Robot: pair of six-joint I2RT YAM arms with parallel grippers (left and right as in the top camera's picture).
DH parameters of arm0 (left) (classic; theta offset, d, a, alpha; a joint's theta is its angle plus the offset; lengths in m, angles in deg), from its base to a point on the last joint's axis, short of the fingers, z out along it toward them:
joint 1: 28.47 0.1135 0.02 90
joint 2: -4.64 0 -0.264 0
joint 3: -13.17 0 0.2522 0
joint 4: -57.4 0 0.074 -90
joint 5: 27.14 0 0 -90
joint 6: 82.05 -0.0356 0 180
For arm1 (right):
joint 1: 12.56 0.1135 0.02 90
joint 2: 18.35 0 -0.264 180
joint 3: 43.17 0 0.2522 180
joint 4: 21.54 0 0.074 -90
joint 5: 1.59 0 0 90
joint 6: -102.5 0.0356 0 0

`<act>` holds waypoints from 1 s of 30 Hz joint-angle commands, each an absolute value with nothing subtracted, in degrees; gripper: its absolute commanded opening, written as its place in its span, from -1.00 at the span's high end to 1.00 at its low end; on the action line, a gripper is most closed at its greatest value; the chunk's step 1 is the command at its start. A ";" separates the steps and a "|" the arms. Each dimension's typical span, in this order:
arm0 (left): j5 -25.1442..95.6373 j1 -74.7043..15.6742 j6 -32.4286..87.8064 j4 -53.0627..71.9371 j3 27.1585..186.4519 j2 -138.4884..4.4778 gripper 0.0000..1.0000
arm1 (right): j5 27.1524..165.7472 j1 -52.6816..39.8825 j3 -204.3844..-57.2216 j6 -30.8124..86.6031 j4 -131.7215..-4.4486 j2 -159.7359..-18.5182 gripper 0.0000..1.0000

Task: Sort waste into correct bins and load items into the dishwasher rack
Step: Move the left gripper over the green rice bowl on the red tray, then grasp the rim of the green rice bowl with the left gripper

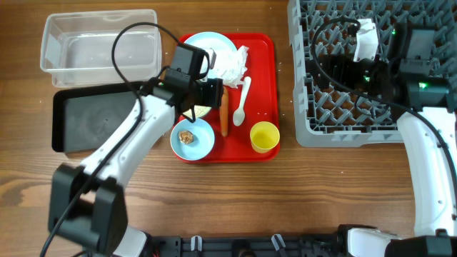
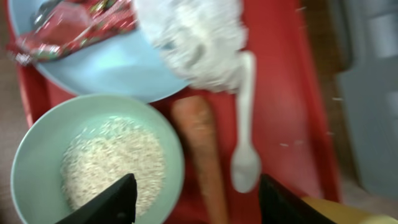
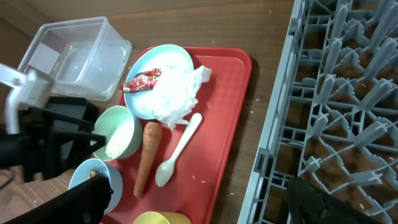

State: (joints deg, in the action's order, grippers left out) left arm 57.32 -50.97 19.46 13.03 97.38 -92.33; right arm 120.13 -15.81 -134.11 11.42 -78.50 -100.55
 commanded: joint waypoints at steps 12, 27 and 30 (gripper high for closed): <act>65.30 -51.14 24.92 13.08 98.26 -105.83 0.13 | 120.39 -15.57 -135.25 14.19 -79.31 -102.41 -0.81; 59.22 -51.25 17.10 9.86 101.10 -99.36 -0.10 | 120.20 -15.37 -135.25 14.23 -79.90 -102.43 -0.82; 57.37 -51.25 12.73 6.85 101.10 -99.39 -0.11 | 120.22 -15.35 -135.25 14.23 -80.34 -102.43 -0.82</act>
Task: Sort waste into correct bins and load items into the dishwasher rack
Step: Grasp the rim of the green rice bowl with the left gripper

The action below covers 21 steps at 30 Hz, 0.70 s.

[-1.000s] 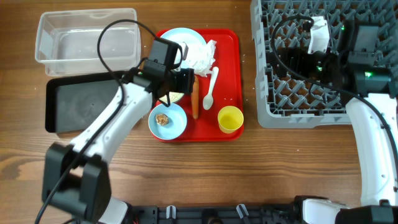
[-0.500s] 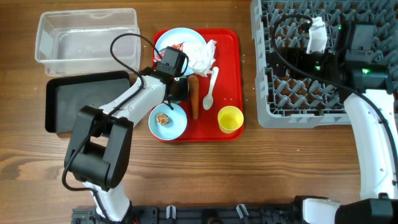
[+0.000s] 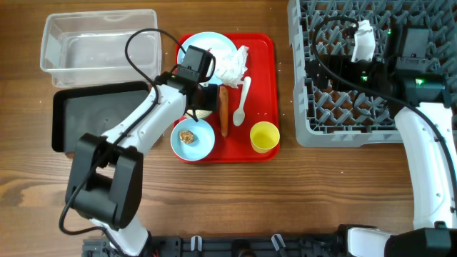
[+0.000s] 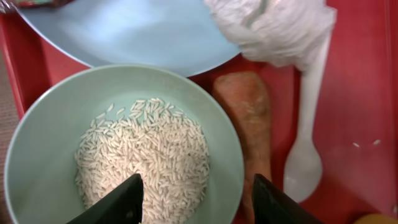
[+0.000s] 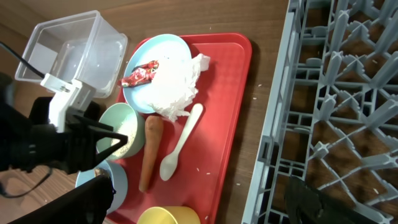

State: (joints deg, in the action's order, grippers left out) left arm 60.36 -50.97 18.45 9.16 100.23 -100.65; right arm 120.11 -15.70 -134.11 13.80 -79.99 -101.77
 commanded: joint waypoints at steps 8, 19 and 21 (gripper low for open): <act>56.29 -51.25 5.23 1.25 100.93 -99.63 0.04 | 120.20 -15.35 -135.23 14.63 -81.43 -102.43 -0.82; 58.17 -51.25 4.51 3.77 100.01 -103.87 0.13 | 119.30 -15.15 -135.23 14.63 -81.89 -102.45 -0.81; 58.20 -51.25 4.49 3.79 100.01 -104.63 0.14 | 119.28 -15.13 -135.23 14.61 -81.89 -102.54 -0.81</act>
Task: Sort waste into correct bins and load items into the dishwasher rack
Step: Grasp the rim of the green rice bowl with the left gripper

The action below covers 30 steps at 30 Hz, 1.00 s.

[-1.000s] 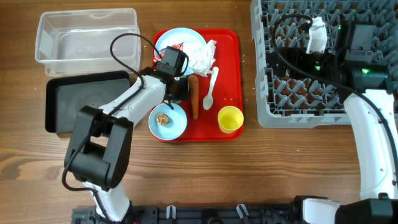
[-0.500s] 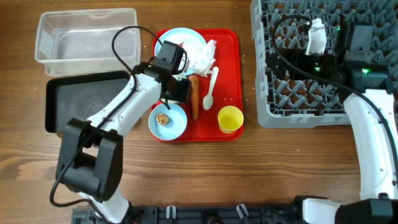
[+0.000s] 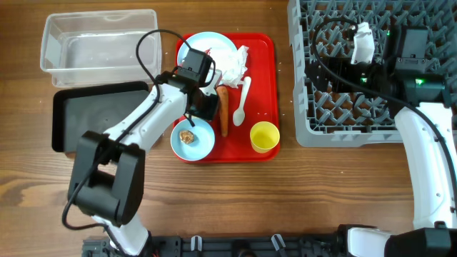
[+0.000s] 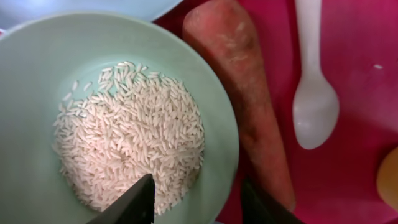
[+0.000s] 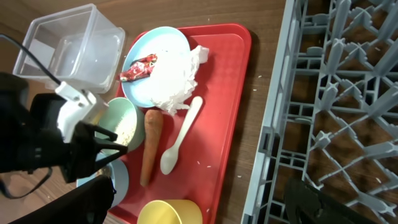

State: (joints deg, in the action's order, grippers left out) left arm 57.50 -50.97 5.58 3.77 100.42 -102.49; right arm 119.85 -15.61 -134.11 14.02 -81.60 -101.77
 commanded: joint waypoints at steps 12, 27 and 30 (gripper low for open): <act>58.20 -51.23 5.41 10.85 100.01 -104.87 0.82 | 117.99 -15.15 -135.23 14.61 -82.04 -102.54 -0.80; 61.02 -51.23 5.36 13.27 100.01 -109.18 0.73 | 117.33 -15.15 -135.23 13.99 -81.84 -102.54 -0.80; 61.02 -51.23 5.38 14.17 100.01 -109.16 0.92 | 116.48 -15.15 -135.23 14.06 -81.78 -102.54 -0.80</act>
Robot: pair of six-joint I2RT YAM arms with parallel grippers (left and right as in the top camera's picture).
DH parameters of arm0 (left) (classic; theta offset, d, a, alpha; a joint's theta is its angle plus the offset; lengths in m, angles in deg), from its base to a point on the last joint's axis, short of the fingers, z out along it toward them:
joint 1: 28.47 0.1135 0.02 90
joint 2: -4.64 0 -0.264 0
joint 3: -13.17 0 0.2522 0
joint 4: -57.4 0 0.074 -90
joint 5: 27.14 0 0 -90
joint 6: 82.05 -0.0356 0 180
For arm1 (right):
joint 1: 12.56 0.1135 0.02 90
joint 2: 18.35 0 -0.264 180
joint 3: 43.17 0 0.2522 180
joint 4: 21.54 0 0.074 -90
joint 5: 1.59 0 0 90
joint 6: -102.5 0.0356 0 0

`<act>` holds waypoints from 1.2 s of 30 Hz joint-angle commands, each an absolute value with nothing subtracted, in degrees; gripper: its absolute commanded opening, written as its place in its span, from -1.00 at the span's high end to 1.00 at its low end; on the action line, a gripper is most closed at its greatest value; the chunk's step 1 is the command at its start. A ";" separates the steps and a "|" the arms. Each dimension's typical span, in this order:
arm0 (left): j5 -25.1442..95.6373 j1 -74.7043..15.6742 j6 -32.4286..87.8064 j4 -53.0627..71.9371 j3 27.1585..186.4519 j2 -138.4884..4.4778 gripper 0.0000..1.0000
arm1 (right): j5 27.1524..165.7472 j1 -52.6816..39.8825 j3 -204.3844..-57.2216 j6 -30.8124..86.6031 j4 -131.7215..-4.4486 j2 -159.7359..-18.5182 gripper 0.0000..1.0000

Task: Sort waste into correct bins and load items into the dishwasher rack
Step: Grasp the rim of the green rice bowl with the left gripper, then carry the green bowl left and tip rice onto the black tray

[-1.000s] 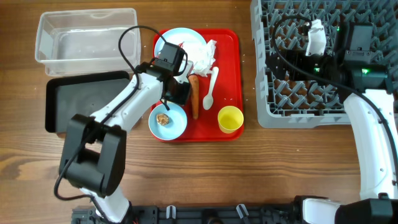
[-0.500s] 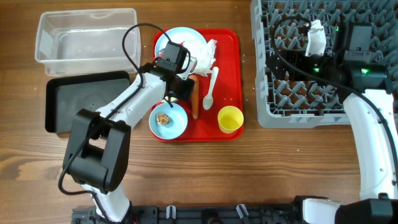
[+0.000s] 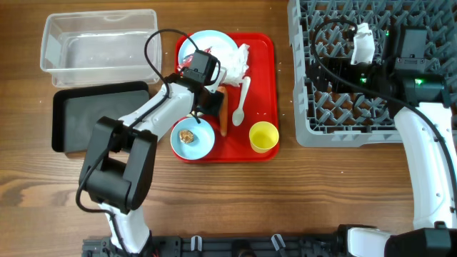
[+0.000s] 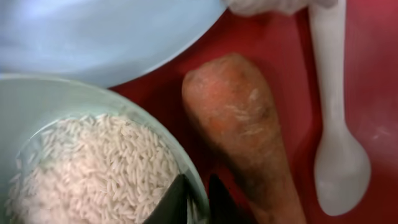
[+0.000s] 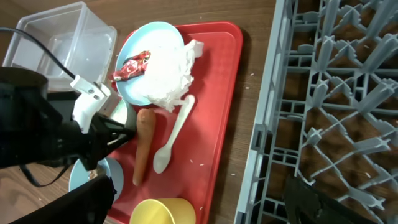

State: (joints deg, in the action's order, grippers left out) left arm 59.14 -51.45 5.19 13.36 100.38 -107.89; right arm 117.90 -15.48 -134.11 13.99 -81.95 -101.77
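Note:
A green bowl of rice (image 4: 93, 162) sits on the red tray (image 3: 264, 86), next to a carrot (image 4: 242, 130) and a white spoon (image 4: 336, 124). My left gripper (image 4: 198, 198) is shut on the bowl's right rim, one finger inside and one outside. It hides most of the bowl in the overhead view. A light blue plate (image 3: 207, 44) holds crumpled tissue (image 3: 232, 64) and a red wrapper (image 5: 132, 66). A blue bowl with a food scrap (image 3: 191, 137) and a yellow cup (image 3: 263, 135) stand at the tray's front. My right gripper (image 5: 199, 205) hangs open over the dishwasher rack (image 3: 371, 121), holding nothing.
A clear plastic bin (image 3: 100, 39) stands at the back left, with a black bin (image 3: 93, 118) in front of it. The grey rack fills the right side of the table. Bare wooden table lies in front of the tray.
My left gripper's fingers were apart on either side of the green bowl's right rim. Now they are shut on that rim. The right arm has hardly moved.
My left gripper hung open above the green bowl and the carrot. Then it was lower over the bowl, then spanning the bowl's right rim. Now it grips that rim. The right gripper stayed open over the rack throughout.

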 commanded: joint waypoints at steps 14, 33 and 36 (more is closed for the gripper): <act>60.34 -51.45 5.91 6.39 103.57 -100.26 0.92 | 116.50 -15.15 -135.23 14.04 -80.97 -102.54 -0.81; 41.65 -30.64 13.19 -16.08 103.96 -82.75 0.92 | 116.50 -15.15 -135.23 14.04 -80.79 -102.54 -0.81; 34.48 -21.66 9.34 -16.65 103.85 -82.80 0.92 | 116.50 -15.15 -135.23 14.02 -80.77 -102.54 -0.81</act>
State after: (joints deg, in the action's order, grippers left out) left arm 44.47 -29.05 13.49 -16.43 103.02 -83.85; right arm 116.83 -15.48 -134.11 13.99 -81.10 -101.77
